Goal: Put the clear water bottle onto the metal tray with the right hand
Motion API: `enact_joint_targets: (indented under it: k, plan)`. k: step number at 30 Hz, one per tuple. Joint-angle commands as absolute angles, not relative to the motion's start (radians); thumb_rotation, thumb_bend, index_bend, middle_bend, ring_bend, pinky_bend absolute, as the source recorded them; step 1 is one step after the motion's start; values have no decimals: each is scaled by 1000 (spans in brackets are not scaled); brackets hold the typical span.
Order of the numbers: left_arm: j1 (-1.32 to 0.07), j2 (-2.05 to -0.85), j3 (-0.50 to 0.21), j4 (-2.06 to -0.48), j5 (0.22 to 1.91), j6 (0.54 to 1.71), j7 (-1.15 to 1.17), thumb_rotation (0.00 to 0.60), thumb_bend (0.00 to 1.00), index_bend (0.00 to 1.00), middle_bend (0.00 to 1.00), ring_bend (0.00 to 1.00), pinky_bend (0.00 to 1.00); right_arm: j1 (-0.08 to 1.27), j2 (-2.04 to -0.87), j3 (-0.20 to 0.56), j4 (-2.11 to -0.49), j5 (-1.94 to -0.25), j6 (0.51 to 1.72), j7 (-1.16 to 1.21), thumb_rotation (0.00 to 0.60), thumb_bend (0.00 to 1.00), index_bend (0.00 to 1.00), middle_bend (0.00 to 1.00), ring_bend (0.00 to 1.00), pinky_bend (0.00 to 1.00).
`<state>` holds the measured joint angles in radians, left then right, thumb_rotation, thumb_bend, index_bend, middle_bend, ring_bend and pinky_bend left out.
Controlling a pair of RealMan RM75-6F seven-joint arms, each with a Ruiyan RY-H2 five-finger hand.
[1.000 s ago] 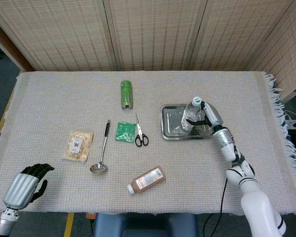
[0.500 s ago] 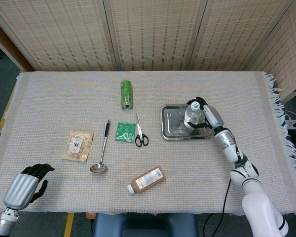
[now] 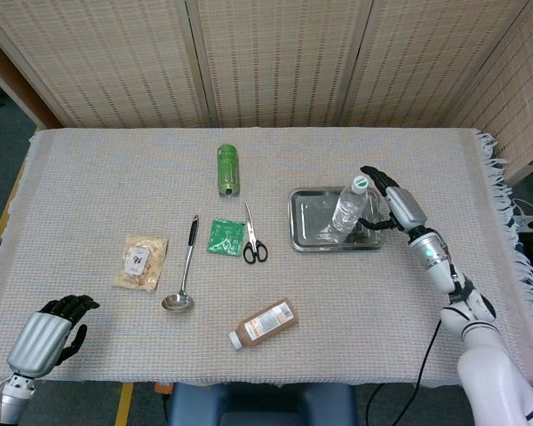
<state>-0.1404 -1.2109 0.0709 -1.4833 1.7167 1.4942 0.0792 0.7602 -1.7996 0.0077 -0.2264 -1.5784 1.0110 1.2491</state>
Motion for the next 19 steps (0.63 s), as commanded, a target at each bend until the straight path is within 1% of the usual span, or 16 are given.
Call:
enact_joint_targets:
  k: [1, 3, 6, 9, 10, 12, 15, 19]
  plan:
    - [-140, -1209, 72, -1485, 1718, 1495, 78, 600, 587, 323, 287, 250, 382, 701, -1754, -4, -223, -1585, 1092, 1037, 600, 0, 0, 0, 0, 42]
    - [-140, -1209, 72, -1484, 1720, 1497, 80, 600, 587, 323, 287, 250, 381, 656, -1724, 3, -256, -1574, 1142, 913, 600, 0, 0, 0, 0, 17]
    - [-140, -1209, 71, -1485, 1717, 1496, 77, 600, 587, 323, 287, 250, 381, 587, -1675, 16, -369, -1556, 1232, 759, 600, 0, 0, 0, 0, 1]
    - [-141, -1207, 71, -1486, 1713, 1491, 78, 600, 587, 324, 287, 250, 381, 505, -1609, 31, -567, -1532, 1333, 518, 600, 0, 0, 0, 0, 1]
    - [-140, -1204, 73, -1488, 1711, 1488, 81, 600, 587, 324, 287, 250, 381, 468, -1589, 44, -667, -1512, 1376, 415, 600, 0, 0, 0, 0, 1]
    - [-140, -1199, 72, -1495, 1708, 1486, 77, 600, 587, 324, 287, 250, 382, 419, -1542, 53, -858, -1484, 1416, 244, 600, 0, 0, 0, 0, 1]
    - [-137, -1195, 72, -1496, 1707, 1491, 78, 600, 587, 326, 288, 250, 383, 365, -1480, 51, -1083, -1459, 1454, 46, 600, 0, 0, 0, 0, 5]
    - [-135, -1192, 69, -1497, 1707, 1499, 66, 600, 588, 327, 288, 250, 383, 324, -1430, 27, -1236, -1453, 1460, -91, 600, 0, 0, 0, 0, 28]
